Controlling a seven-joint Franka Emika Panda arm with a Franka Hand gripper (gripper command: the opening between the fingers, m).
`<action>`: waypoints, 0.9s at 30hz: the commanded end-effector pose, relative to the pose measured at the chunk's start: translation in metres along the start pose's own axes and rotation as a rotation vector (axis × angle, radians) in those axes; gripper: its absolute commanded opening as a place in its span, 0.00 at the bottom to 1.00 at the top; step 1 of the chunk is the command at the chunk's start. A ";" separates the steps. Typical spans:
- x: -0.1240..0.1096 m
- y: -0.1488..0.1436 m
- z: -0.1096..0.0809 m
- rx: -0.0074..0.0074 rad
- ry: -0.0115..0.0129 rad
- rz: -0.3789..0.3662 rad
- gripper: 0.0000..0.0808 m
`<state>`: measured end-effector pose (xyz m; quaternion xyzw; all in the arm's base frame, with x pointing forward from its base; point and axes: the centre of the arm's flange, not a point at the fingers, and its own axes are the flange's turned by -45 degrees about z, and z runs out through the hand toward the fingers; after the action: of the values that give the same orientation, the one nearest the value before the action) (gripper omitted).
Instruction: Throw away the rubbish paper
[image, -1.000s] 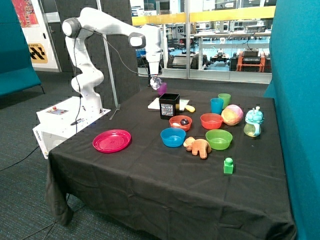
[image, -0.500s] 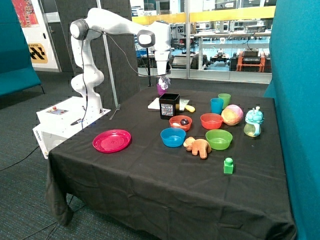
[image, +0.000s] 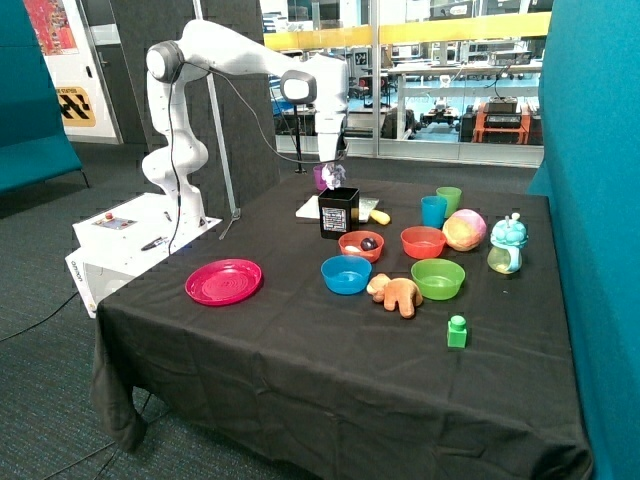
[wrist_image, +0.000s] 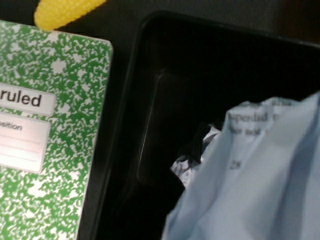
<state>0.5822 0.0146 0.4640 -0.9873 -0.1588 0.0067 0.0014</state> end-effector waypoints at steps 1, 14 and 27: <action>0.001 0.005 0.025 -0.0047 0.0128 0.021 0.00; 0.004 0.001 0.041 -0.0047 0.0128 0.024 0.33; 0.007 0.006 0.047 -0.0046 0.0128 0.034 0.78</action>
<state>0.5870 0.0135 0.4230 -0.9893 -0.1457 0.0004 0.0002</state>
